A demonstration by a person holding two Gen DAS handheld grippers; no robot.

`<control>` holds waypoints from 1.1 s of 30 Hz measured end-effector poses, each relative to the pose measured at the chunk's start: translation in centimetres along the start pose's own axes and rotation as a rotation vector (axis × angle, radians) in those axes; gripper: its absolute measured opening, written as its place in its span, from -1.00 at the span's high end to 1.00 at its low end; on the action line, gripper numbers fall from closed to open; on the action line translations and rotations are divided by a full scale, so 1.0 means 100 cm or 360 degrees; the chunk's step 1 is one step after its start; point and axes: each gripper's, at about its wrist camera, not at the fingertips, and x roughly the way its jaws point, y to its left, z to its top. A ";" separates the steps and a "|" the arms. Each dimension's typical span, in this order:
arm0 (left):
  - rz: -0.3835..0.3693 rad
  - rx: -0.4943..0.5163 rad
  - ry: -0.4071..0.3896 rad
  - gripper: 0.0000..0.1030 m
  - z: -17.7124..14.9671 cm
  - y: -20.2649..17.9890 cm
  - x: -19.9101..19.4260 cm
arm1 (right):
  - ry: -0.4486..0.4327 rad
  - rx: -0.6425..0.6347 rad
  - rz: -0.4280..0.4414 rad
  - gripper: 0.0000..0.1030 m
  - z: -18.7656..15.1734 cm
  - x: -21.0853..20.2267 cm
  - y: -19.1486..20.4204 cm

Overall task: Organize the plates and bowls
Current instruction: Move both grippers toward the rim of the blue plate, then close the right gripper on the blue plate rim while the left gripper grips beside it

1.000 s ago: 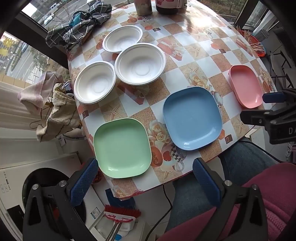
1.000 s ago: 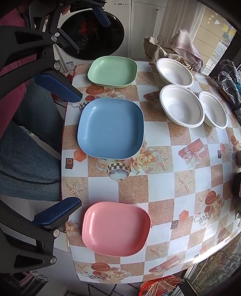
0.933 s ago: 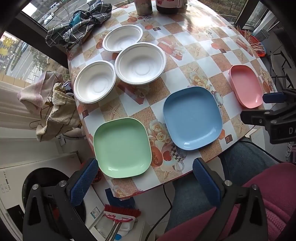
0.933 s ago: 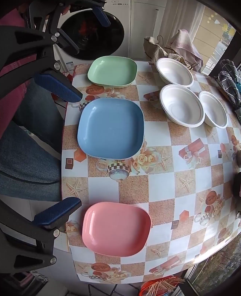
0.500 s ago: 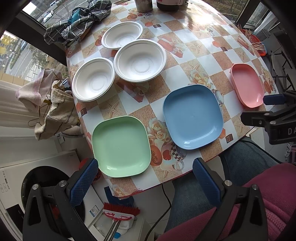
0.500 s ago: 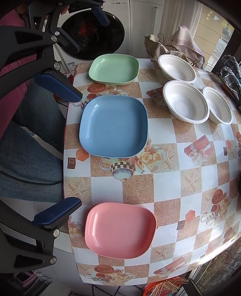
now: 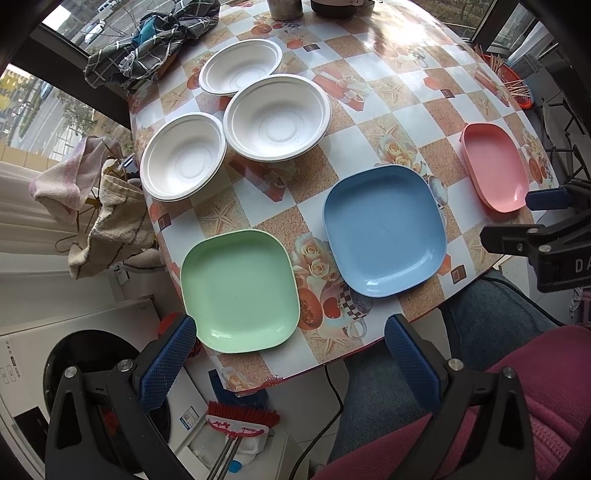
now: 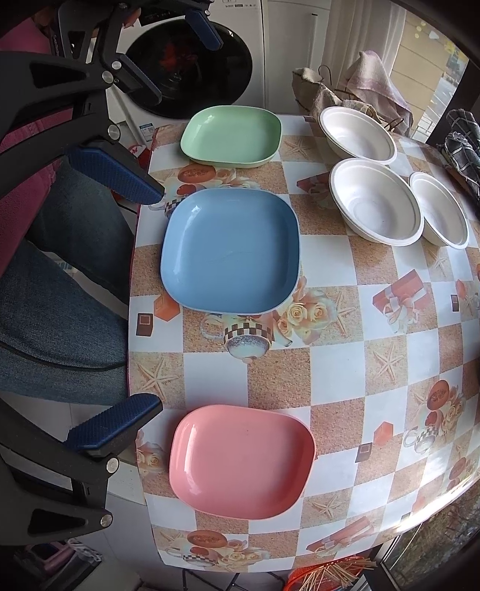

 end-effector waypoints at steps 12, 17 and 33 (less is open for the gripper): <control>0.0005 -0.0039 0.0123 -0.99 0.004 -0.008 0.030 | 0.0118 0.0072 0.0160 -1.00 -0.005 0.033 -0.012; 0.0032 -0.0162 0.0204 -0.99 0.015 -0.004 0.052 | 0.0107 0.0059 0.0247 -1.00 0.005 0.054 -0.010; 0.0084 -0.0163 0.0305 -0.99 0.035 -0.024 0.103 | 0.0068 0.0103 -0.0106 -1.00 0.035 0.114 -0.022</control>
